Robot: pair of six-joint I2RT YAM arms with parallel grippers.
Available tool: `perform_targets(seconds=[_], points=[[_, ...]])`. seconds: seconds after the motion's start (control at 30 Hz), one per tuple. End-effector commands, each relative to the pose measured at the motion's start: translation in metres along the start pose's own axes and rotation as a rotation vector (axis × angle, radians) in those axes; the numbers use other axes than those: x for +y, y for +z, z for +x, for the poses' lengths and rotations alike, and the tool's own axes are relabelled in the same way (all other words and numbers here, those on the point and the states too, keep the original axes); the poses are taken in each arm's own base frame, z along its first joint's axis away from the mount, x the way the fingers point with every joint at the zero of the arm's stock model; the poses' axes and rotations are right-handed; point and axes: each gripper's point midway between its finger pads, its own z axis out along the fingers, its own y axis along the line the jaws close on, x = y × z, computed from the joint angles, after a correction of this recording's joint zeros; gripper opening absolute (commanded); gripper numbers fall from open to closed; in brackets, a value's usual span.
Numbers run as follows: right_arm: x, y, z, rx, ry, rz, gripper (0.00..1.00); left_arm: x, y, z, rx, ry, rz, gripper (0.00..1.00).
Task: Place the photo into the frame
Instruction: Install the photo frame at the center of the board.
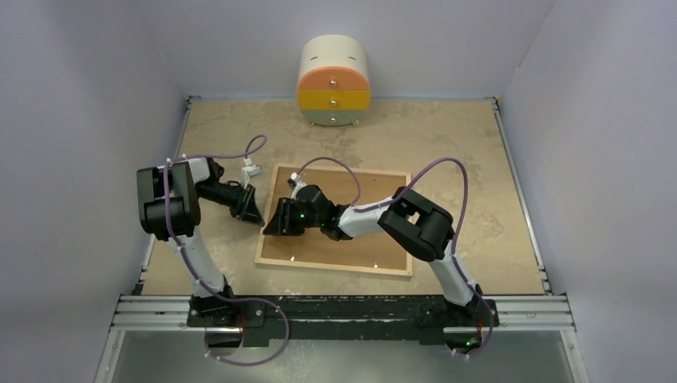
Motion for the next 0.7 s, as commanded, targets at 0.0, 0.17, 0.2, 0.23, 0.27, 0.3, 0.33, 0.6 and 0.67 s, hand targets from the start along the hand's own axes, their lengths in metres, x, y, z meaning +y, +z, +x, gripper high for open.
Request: perform_targets(seconds=[0.0, 0.17, 0.2, 0.23, 0.27, 0.3, 0.33, 0.6, 0.67], points=[[-0.017, 0.007, -0.001, 0.008, -0.029, 0.063, 0.44, 0.017, 0.003, 0.010, 0.045, 0.107, -0.055, 0.19], [-0.020, 0.018, -0.008, -0.018, -0.026, 0.078, 0.41, 0.017, 0.003, 0.009, 0.040, 0.106, -0.050, 0.19], [-0.020, 0.019, -0.010, -0.023, -0.027, 0.082, 0.40, 0.017, 0.003, 0.009, 0.040, 0.107, -0.050, 0.19], [-0.021, 0.020, -0.011, -0.028, -0.029, 0.090, 0.39, 0.016, 0.003, 0.009, 0.040, 0.109, -0.050, 0.19], [-0.022, 0.020, -0.012, -0.033, -0.033, 0.099, 0.38, 0.016, 0.003, 0.009, 0.041, 0.111, -0.050, 0.19], [-0.023, 0.020, -0.014, -0.041, -0.036, 0.107, 0.37, 0.016, 0.003, 0.009, 0.043, 0.113, -0.050, 0.19], [-0.024, 0.019, -0.015, -0.047, -0.037, 0.113, 0.37, 0.016, 0.003, 0.009, 0.044, 0.114, -0.051, 0.19], [-0.036, 0.019, -0.018, -0.077, -0.042, 0.160, 0.33, 0.013, 0.003, 0.009, 0.039, 0.117, -0.042, 0.19], [-0.038, 0.019, -0.019, -0.084, -0.045, 0.167, 0.32, 0.012, 0.002, 0.009, 0.041, 0.121, -0.041, 0.19]])
